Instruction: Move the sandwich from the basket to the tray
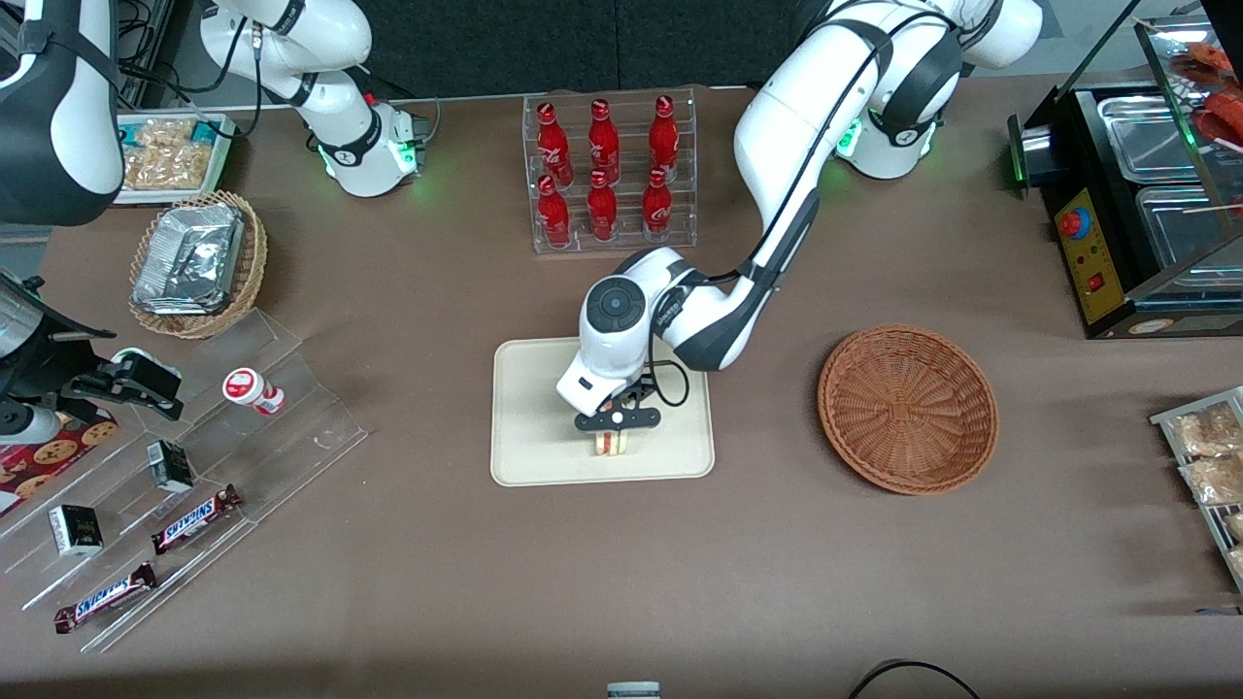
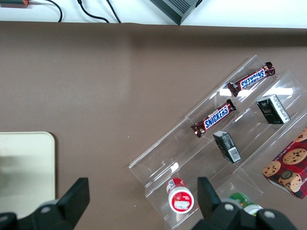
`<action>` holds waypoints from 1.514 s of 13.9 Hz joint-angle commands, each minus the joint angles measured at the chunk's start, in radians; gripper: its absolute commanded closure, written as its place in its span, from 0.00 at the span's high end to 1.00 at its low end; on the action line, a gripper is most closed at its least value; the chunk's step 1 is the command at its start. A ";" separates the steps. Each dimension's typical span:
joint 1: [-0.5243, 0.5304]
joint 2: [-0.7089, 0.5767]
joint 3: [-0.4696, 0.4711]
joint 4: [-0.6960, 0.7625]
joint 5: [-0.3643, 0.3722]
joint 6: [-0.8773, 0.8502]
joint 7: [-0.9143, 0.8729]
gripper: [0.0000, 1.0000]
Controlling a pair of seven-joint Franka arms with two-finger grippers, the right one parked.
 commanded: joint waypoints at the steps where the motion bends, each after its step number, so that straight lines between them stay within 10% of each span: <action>1: -0.014 0.019 0.013 0.041 0.009 0.011 0.000 1.00; 7: 0.055 -0.096 0.013 0.048 -0.011 -0.080 0.016 1.00; 21: 0.525 -0.903 0.018 -0.798 -0.095 -0.092 0.670 1.00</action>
